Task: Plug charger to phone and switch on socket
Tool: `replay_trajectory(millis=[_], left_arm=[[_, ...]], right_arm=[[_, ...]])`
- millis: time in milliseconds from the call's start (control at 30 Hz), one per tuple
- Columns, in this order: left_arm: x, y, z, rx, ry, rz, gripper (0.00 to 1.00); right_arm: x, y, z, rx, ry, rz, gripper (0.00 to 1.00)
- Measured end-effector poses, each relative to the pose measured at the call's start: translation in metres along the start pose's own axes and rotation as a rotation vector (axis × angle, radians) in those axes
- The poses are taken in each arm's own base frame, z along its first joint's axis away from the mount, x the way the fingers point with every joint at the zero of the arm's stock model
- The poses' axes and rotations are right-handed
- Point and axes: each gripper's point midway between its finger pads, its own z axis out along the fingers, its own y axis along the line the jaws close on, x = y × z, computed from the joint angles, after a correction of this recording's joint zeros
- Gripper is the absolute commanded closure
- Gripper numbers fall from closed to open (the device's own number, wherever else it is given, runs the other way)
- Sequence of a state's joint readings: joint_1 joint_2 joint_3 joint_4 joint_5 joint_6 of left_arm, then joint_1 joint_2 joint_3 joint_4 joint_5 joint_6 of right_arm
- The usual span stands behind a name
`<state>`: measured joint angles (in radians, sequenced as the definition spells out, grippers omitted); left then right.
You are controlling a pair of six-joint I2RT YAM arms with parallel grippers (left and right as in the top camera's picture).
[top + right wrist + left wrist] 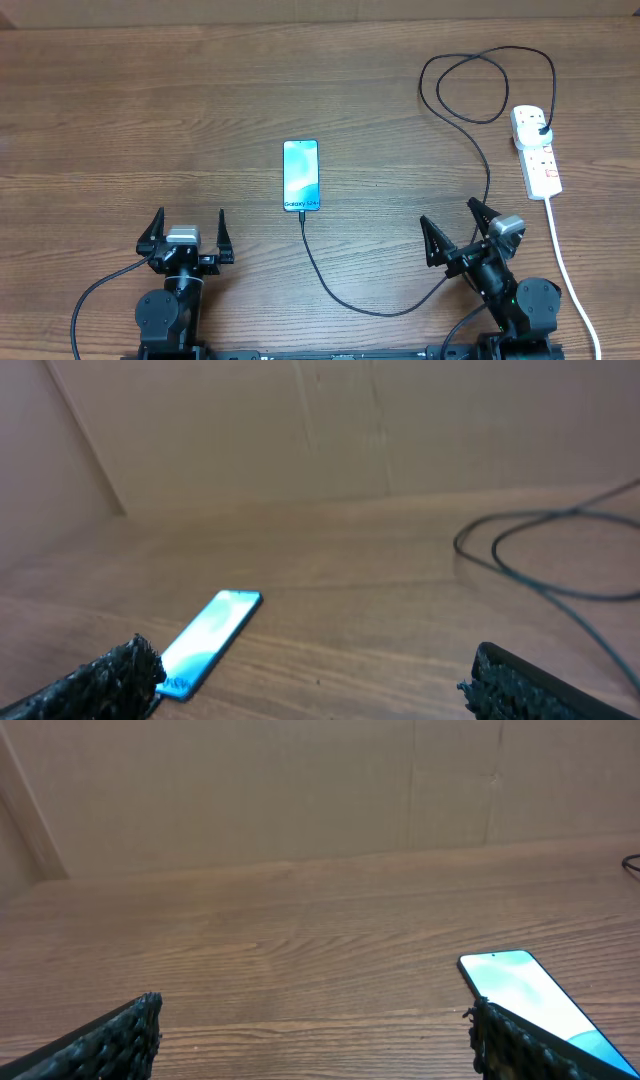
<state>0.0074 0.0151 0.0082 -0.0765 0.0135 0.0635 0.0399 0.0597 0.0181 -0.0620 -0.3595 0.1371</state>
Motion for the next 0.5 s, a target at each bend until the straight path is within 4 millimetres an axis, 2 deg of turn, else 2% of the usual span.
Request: replay_trajectory(millis=[167, 500], left_arm=[[-0.0001, 0.0, 0.0, 0.0, 0.0, 0.0, 0.0], [-0.0001, 0.0, 0.0, 0.0, 0.0, 0.0, 0.0]], right_arm=[[-0.0094, 0.0033, -0.003, -0.009, -0.042, -0.018, 0.0], [-0.0096, 0.0033, -0.003, -0.009, -0.043, -0.019, 0.0]])
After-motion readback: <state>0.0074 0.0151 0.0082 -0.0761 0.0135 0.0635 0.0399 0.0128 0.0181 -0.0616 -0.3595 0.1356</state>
